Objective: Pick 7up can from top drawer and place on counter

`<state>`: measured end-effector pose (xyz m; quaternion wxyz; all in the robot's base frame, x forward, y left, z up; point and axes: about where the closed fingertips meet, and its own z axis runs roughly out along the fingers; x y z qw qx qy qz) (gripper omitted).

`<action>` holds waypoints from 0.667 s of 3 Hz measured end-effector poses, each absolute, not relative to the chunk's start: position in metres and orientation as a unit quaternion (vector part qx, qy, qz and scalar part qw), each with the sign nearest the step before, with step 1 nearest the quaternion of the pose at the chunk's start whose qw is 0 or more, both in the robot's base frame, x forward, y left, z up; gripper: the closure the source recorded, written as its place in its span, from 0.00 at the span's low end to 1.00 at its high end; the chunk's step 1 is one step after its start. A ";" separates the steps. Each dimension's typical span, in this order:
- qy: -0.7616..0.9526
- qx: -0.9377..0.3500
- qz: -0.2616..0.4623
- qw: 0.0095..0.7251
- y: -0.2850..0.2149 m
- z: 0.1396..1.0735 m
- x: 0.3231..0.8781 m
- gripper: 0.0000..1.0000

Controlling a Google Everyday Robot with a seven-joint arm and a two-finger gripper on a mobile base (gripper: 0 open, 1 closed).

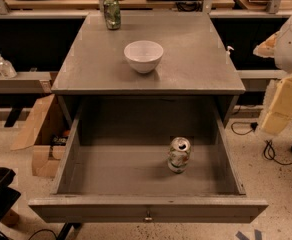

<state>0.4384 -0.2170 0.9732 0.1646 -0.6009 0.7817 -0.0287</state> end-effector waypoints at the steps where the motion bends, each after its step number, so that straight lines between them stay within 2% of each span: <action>1: 0.779 -0.597 -0.001 0.189 -0.214 0.955 0.441 0.00; 2: 0.757 -0.589 0.100 0.266 -0.207 0.868 0.445 0.00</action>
Offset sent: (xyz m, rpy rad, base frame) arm 0.0356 0.0393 -0.1441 0.7464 -0.1622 0.0944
